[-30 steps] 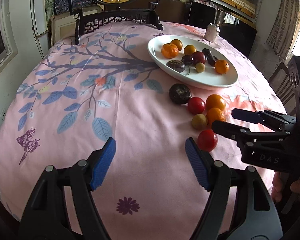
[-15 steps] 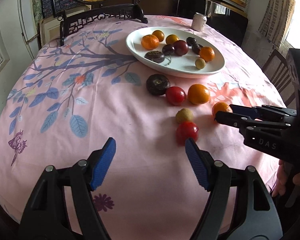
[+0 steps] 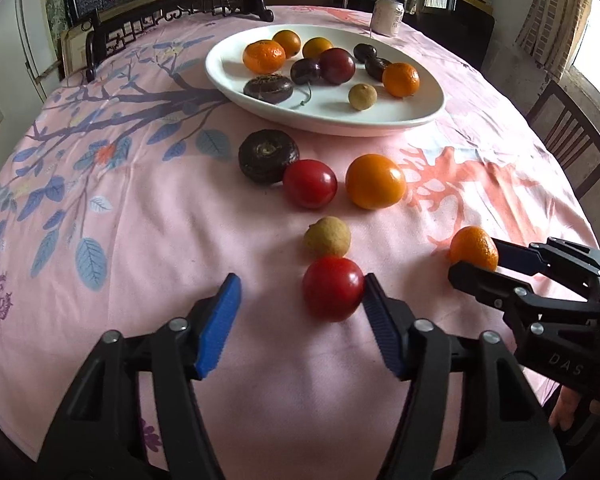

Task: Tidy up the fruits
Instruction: 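Grasp an orange with the right tool while the left tool grasps a red plum, then carry the orange with the right tool while the left tool carries the red plum, release both on plate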

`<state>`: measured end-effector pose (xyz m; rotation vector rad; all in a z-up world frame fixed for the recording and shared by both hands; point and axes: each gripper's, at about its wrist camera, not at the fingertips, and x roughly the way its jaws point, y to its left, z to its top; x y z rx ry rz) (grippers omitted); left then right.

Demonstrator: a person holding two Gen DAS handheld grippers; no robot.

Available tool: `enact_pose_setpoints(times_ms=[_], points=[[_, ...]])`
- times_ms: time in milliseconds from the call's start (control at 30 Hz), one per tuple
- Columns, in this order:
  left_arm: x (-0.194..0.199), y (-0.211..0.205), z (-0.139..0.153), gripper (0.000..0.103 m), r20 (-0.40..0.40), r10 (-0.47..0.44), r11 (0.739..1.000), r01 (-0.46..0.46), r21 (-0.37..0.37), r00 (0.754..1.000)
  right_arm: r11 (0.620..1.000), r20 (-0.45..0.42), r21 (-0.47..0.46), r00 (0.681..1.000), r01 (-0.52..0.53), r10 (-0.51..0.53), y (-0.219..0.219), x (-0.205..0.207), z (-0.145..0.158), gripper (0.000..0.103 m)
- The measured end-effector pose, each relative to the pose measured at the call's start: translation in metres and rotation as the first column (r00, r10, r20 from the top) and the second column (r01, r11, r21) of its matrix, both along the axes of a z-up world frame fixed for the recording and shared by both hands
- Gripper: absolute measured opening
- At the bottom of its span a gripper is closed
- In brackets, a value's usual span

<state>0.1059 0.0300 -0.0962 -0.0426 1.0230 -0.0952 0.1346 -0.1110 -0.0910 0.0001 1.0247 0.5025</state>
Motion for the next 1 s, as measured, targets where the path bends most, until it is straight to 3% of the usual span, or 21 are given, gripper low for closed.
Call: enact_pose_setpoints(times_ms=[33, 100, 333, 667, 833, 1000], points=[[-0.001, -0.001, 0.001, 0.052, 0.010, 0.000, 1.000, 0.000, 0.006, 1.000, 1.000, -0.001, 0.000, 1.000, 0.001, -0.001, 0.000, 0.000, 0.001, 0.039], [-0.002, -0.003, 0.002, 0.031, 0.000, -0.029, 0.999, 0.029, -0.016, 1.000, 1.000, 0.005, 0.005, 1.000, 0.006, -0.006, -0.001, -0.002, 0.003, 0.039], [-0.009, -0.004, 0.007, 0.030, 0.010, -0.024, 1.000, 0.024, -0.017, 1.000, 1.000, 0.015, 0.020, 1.000, 0.019, -0.019, -0.005, -0.004, 0.010, 0.039], [-0.014, -0.001, 0.048, 0.030, 0.089, -0.041, 0.999, 0.042, -0.012, 0.995, 0.999, 0.048, 0.047, 0.998, 0.027, -0.029, -0.009, 0.001, 0.029, 0.039], [0.021, 0.007, 0.073, 0.030, 0.109, -0.055, 0.998, 0.052, 0.032, 0.992, 0.999, 0.103, 0.023, 0.994, 0.028, -0.030, -0.006, 0.026, 0.052, 0.039], [0.085, 0.026, 0.084, 0.030, 0.109, 0.003, 0.998, -0.009, 0.056, 0.994, 1.000, 0.149, 0.006, 0.989, 0.015, -0.015, 0.007, 0.072, 0.069, 0.039]])
